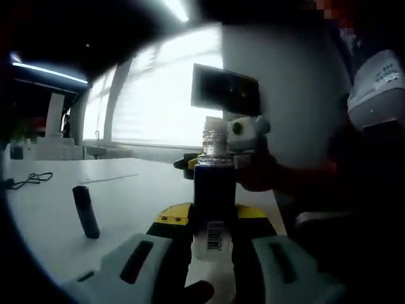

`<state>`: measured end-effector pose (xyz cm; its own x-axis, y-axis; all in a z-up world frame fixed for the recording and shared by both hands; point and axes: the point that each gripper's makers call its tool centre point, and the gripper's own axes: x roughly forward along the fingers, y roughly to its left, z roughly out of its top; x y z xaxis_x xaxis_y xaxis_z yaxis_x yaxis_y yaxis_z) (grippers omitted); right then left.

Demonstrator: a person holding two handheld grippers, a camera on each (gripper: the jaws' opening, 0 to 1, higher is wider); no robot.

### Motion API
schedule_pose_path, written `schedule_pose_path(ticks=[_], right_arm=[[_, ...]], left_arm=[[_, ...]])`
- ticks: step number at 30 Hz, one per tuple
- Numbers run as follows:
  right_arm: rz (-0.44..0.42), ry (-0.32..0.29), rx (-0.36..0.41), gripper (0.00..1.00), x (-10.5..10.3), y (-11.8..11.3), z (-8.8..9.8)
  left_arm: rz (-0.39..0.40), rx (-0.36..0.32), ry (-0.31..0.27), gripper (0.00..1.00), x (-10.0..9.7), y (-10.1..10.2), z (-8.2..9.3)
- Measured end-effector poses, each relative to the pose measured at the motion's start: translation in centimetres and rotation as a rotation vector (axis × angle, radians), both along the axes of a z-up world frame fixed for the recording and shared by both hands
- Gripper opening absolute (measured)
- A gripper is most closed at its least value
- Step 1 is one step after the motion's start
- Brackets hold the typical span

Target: Pick up cosmetic bottle twist off cap place on table pick up cap screw tight cap place on table

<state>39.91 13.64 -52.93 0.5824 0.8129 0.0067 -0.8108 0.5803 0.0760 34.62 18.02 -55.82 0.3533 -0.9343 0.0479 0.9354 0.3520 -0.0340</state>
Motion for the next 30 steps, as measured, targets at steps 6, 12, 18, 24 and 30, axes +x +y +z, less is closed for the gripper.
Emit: schedule_pose_path(ticks=[6,12,18,24,30], right_arm=[[-0.017,0.0,-0.003,0.15,0.2,-0.6,-0.5],[-0.027,0.001,0.0,0.15,0.2,-1.1,-0.8],[-0.042,0.011,0.001,0.15,0.3,-2.0,-1.5],[-0.05,0.019,-0.001,0.15,0.5,-2.5,-1.9],[-0.058,0.025,-0.013,0.15,0.7,-3.2,-2.5]], left_arm=[[0.042,-0.007,0.007,0.13,1.6,0.0,-0.1],[0.062,-0.003,0.003,0.13,2.6,-0.2,-0.1],[0.08,-0.005,0.011,0.13,3.8,-0.7,-0.2],[0.098,-0.003,0.008,0.13,4.9,-1.5,-0.3],[0.112,0.001,0.025,0.13,5.7,-1.7,-0.9]])
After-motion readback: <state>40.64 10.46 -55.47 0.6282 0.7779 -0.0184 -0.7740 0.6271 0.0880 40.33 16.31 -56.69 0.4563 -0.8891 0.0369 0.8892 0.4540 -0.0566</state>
